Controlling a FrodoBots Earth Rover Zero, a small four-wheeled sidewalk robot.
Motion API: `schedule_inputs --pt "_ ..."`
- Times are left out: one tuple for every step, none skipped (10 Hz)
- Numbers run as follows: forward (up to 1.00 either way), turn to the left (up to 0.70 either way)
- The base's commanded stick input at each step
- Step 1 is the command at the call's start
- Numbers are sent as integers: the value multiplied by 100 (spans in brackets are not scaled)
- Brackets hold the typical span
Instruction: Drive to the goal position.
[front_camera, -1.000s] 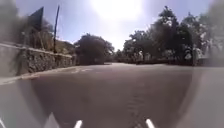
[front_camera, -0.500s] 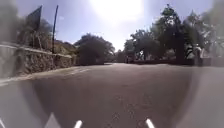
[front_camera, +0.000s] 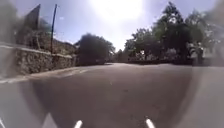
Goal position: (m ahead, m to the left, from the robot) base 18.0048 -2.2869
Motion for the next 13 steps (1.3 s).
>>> schedule_inputs --pt "85 0" --pt "85 0" --pt "85 0" --pt "85 0" --pt "85 0" --pt "85 0" --pt "85 0" --pt "85 0" --pt "85 0" --pt "85 0" --pt "85 0" --pt "85 0" --pt "85 0"
